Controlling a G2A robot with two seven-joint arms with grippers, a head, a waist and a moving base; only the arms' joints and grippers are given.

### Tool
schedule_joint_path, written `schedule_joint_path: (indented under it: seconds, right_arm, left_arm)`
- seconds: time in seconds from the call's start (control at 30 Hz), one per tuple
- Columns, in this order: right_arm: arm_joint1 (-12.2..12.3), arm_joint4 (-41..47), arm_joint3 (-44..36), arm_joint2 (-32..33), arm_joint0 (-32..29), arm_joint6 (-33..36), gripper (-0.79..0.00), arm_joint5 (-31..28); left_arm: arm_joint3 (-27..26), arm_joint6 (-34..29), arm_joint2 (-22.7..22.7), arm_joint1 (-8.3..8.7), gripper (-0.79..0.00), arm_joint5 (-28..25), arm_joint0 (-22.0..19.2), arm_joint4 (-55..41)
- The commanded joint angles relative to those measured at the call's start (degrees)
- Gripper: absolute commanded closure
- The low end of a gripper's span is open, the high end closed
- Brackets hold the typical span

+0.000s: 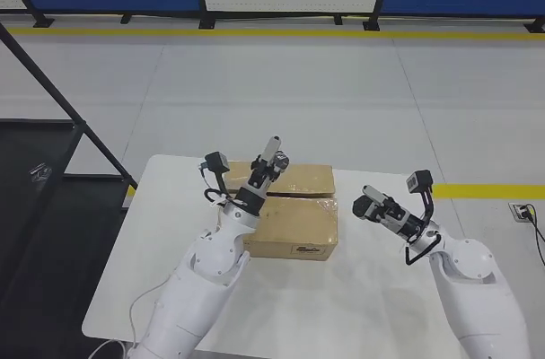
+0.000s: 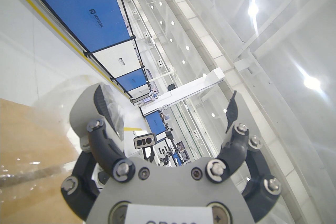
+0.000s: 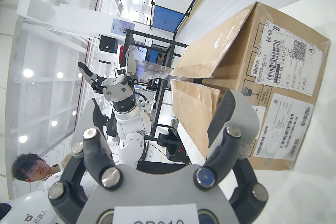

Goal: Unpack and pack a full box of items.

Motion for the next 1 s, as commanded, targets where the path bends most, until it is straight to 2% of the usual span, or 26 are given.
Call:
schedule_joint_path:
  seconds: [0.0,0.37,0.97]
  right_arm:
    - [0.20,0.32,-0.52,0.57,-0.86,-0.21,-0.785,-0.26]
    - [1.18,1.56,-1.75,2.73,-4.04,-0.23,-0.785,-0.61]
    - [1.98,3.03,-0.46,2.53,-4.32,-0.25,-0.785,-1.23]
  left_arm:
    - [0.93,-0.09,0.66,-0.34,-0.785,-0.05,-0.45,-0.08]
    - [5.39,-0.14,3.68,-2.20,-0.785,-0.40,-2.69,0.21]
    - [10.05,-2.60,6.28,-4.54,-0.785,-0.28,-4.05,0.74]
